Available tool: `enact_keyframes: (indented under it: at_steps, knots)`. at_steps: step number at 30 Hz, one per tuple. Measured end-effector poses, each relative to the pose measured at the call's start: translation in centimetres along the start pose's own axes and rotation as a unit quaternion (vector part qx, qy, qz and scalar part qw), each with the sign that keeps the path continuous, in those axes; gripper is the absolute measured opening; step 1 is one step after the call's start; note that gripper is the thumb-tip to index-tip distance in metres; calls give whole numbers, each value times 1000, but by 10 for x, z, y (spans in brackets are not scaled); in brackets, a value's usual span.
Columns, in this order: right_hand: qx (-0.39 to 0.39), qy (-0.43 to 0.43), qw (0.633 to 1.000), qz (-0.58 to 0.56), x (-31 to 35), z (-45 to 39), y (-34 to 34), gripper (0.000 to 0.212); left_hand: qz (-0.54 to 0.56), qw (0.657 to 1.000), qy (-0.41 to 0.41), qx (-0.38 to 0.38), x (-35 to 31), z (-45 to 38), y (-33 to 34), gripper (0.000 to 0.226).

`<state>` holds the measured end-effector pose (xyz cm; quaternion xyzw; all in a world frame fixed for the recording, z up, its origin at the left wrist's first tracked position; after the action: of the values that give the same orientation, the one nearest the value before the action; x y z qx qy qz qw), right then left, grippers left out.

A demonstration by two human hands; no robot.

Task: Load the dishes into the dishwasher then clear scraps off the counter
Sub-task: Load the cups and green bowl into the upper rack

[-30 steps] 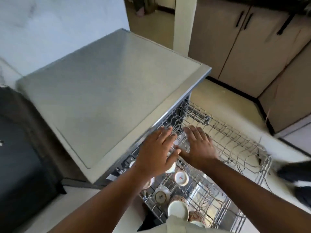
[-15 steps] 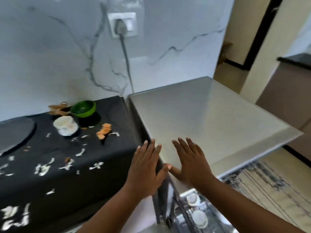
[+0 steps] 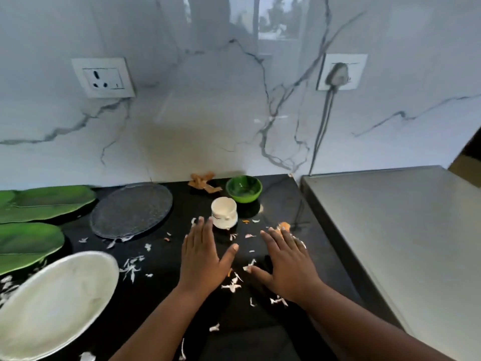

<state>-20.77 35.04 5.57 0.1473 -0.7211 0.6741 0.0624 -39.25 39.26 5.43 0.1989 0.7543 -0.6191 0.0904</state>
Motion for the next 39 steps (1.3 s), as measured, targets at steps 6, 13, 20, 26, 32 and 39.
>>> enact_keyframes:
  at_steps: [6,13,20,26,32,39]
  knots:
    - [16,54,998,-22,1,-51,0,87,69,995,-59,47,29,-45,8,107]
    - [-24,99,986,-135,-15,-106,-6,94,158,984,-58,55,26,-83,19,109]
    - [-8,113,979,-171,-36,-167,11,85,151,986,-65,28,26,-98,33,86]
    - [-11,113,977,-178,-41,-195,22,42,190,979,-78,-2,26,-97,38,77]
    - [-57,134,916,-374,-47,-188,6,40,273,958,-87,-30,28,-83,30,75]
    - [95,39,521,-847,-32,-128,-41,63,497,859,-119,-39,16,-68,0,58]
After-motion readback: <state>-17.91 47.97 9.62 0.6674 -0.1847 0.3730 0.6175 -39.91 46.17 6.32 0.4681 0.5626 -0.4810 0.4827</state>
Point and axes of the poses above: each hand's wrist, its own z-axis away from the middle knuckle, its own y-axis out of the palm, x = y × z, the point moved 5 cm from there along -z, towards the middle knuckle, and after that the axes turned 6 degrees about -z, right-handed, at the moved point
